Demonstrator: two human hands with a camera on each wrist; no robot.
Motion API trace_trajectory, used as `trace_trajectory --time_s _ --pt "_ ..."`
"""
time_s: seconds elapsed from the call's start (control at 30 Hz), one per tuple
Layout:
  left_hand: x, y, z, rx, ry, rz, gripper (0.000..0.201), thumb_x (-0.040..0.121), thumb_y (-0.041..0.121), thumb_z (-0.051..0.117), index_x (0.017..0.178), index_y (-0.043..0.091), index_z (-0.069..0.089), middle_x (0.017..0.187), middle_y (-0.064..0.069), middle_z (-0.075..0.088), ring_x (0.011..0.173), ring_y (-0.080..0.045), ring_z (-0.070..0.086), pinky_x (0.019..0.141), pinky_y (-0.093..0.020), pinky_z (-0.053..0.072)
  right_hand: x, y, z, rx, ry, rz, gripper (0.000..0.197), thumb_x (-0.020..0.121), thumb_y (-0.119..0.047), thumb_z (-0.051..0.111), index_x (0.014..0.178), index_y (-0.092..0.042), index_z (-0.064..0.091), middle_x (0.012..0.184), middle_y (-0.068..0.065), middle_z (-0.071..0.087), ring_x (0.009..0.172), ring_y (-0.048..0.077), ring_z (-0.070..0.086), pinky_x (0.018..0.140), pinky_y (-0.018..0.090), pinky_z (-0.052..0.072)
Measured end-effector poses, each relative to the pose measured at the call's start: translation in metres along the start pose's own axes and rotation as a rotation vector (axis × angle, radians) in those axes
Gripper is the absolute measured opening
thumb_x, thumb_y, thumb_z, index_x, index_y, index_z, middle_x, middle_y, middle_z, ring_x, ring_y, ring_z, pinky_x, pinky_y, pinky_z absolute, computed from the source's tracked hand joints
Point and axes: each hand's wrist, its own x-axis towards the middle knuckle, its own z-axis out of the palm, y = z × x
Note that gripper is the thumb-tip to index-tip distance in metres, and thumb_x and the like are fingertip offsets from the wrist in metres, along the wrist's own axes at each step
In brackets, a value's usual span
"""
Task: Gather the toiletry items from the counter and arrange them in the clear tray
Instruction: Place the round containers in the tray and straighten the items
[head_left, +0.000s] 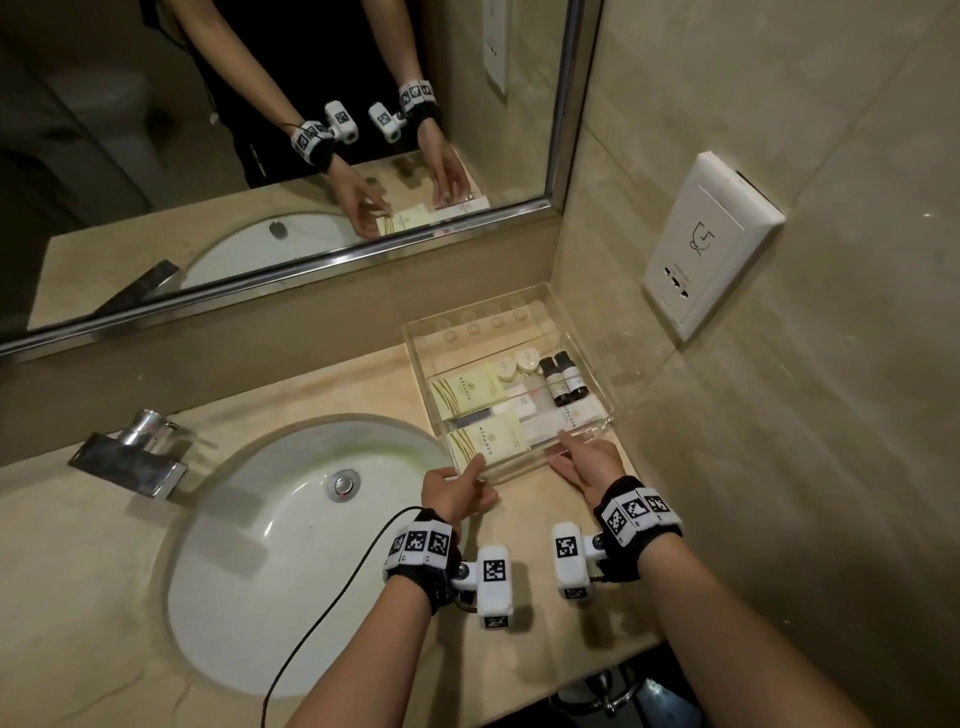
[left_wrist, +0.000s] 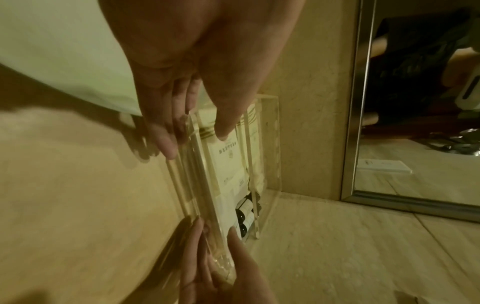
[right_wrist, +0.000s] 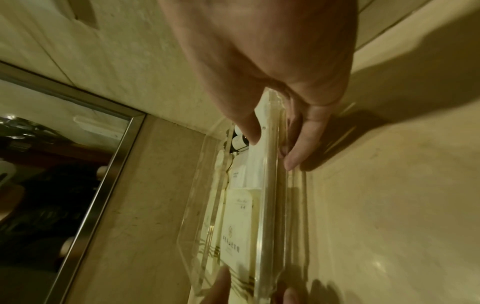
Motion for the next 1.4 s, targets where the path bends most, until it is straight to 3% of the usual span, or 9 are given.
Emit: trace_trajectory --time_s 0.1,0.23,0.57,0.73,0.83,0.9,1.03,1.17,1.4 --pt "0.004 0.007 0.012 0.035 0.087 -0.012 0.078 0.069 0.040 0.083 0.118 -0.010 0.049 0.067 -0.014 0.070 0.049 -0.022 0.068 0.063 -0.037 0.061 0.001 -0.004 0.005 0.003 0.008 -0.007 0.041 0.084 -0.013 0.073 0.118 0.003 0.055 0.108 0.014 0.064 0.077 0.018 0.069 0.089 0.035 0.058" --pt "0.014 0.012 0.023 0.028 0.134 -0.013 0.085 0.076 0.033 0.079 0.134 -0.010 0.033 0.109 -0.024 0.065 0.034 -0.009 0.061 0.032 -0.016 0.043 0.002 -0.011 0.010 0.017 -0.005 -0.002 0.047 0.084 -0.008 0.072 0.124 0.006 0.051 0.110 0.018 0.062 0.075 0.019 0.065 0.091 0.039 0.057" --pt "0.023 0.031 0.029 -0.064 0.191 0.036 0.095 0.071 0.031 0.082 0.137 -0.007 0.025 0.121 -0.024 0.059 0.050 -0.017 0.069 0.043 -0.024 0.053 0.001 -0.030 0.026 0.031 -0.033 0.023 0.053 0.087 -0.010 0.069 0.132 0.004 0.045 0.126 0.023 0.060 0.091 0.024 0.068 0.080 0.031 0.060" --pt "0.086 -0.004 0.023 -0.139 0.246 -0.015 0.128 0.034 0.071 0.084 0.129 -0.003 0.042 0.110 -0.019 0.069 0.079 -0.026 0.074 0.075 -0.037 0.060 -0.003 -0.035 0.027 0.043 -0.081 0.047 0.043 0.089 -0.013 0.068 0.125 0.006 0.053 0.124 0.022 0.062 0.103 0.028 0.067 0.096 0.038 0.054" --pt "0.005 0.028 0.027 -0.240 0.148 -0.035 0.048 0.083 0.037 0.071 0.094 -0.008 0.058 0.075 -0.016 0.071 0.067 -0.026 0.070 0.064 -0.030 0.061 -0.004 -0.031 0.021 0.038 -0.030 0.040 0.047 0.089 -0.014 0.068 0.128 0.006 0.051 0.120 0.021 0.063 0.105 0.025 0.067 0.100 0.038 0.051" --pt "-0.002 0.023 0.025 -0.351 0.110 -0.072 0.023 0.093 0.014 0.059 0.094 -0.008 0.054 0.082 -0.022 0.066 0.067 -0.027 0.066 0.059 -0.029 0.061 -0.005 -0.031 0.017 0.060 -0.004 0.028 0.047 0.088 -0.011 0.068 0.129 0.006 0.051 0.115 0.019 0.064 0.103 0.023 0.067 0.101 0.037 0.051" --pt "-0.006 0.022 0.024 -0.532 0.085 -0.104 0.026 0.093 -0.005 0.049 0.115 -0.018 0.050 0.087 -0.026 0.062 0.079 -0.032 0.067 0.059 -0.029 0.061 -0.009 -0.035 0.020 0.118 0.009 0.034 0.044 0.088 -0.008 0.067 0.126 0.009 0.052 0.091 0.008 0.060 0.092 0.020 0.067 0.100 0.035 0.052" --pt "-0.008 0.029 0.027 -0.626 0.065 -0.099 0.030 0.093 -0.009 0.047 0.121 -0.017 0.048 0.095 -0.027 0.062 0.101 -0.038 0.064 0.086 -0.033 0.058 -0.012 -0.043 0.025 0.127 0.009 0.008 0.037 0.091 -0.006 0.063 0.124 0.009 0.054 0.109 0.013 0.059 0.082 0.014 0.063 0.101 0.030 0.050" --pt "0.000 0.040 0.031 -0.773 0.058 -0.051 0.044 0.092 -0.017 0.035 0.135 -0.012 0.040 0.116 -0.028 0.061 0.098 -0.028 0.064 0.076 -0.022 0.058 -0.008 -0.057 0.038 0.034 -0.052 0.008 0.032 0.091 0.002 0.057 0.122 0.012 0.056 0.129 0.024 0.058 0.103 0.023 0.064 0.102 0.034 0.049"
